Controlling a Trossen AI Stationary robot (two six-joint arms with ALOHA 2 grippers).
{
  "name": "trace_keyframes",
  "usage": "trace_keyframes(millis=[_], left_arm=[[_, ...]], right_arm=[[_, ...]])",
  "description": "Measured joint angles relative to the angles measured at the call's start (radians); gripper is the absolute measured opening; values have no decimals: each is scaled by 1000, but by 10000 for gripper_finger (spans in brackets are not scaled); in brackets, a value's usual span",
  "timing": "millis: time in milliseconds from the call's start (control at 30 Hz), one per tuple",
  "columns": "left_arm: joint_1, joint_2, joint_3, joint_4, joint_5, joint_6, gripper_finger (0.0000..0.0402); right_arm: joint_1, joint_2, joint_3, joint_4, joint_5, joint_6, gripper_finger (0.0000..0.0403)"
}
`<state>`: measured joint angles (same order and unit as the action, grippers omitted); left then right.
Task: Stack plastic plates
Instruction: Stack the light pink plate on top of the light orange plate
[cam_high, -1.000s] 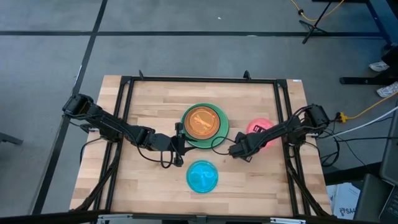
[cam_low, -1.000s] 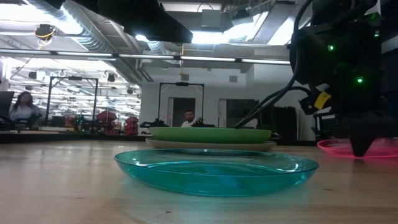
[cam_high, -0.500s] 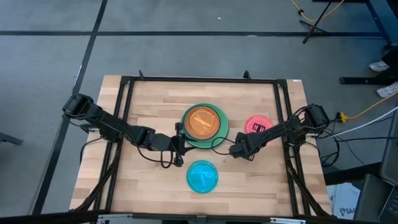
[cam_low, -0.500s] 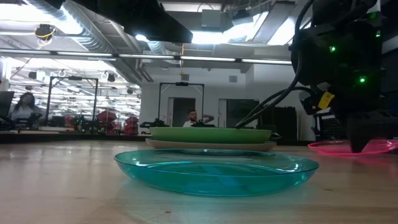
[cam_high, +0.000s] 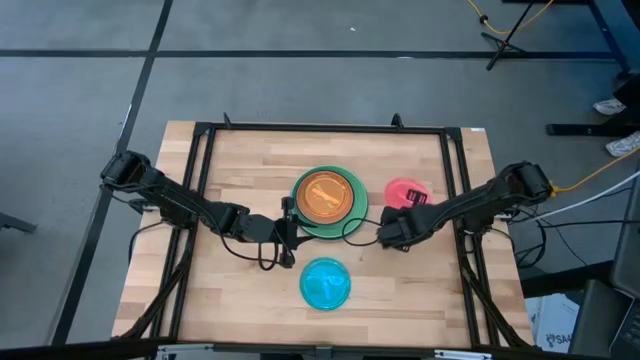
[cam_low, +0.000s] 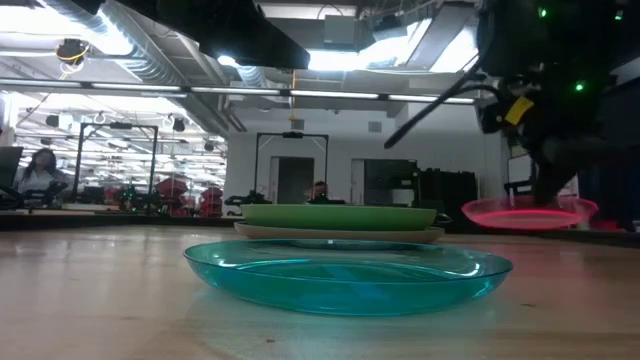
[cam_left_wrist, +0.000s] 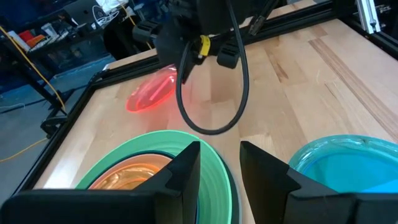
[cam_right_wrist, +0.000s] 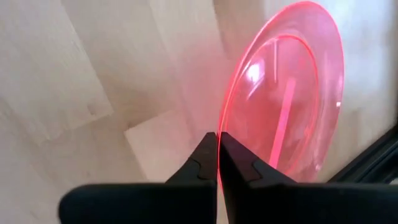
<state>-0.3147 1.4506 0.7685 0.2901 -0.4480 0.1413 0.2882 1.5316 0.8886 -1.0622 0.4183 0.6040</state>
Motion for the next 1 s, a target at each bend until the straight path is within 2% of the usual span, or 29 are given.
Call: trace_keyframes(millis=[267,467,567,900,1000], left_arm=[[0,0,0,1,0,1,107],[2,0,0,2,0,2,107],[2,0,0,2,0,2,107],[-28,-24,0,-10,-14,31,107],[-42,-52,1,-26,-14,31,107]], right_arm=[[0,-25,10,22,88,-167,1],[0,-25,91,26,169,-242,1],[0,-25,123,62,177,-318,1],[-1,-24,141,452,172,-735,1],[-6,-24,141,553,119,-820,1]])
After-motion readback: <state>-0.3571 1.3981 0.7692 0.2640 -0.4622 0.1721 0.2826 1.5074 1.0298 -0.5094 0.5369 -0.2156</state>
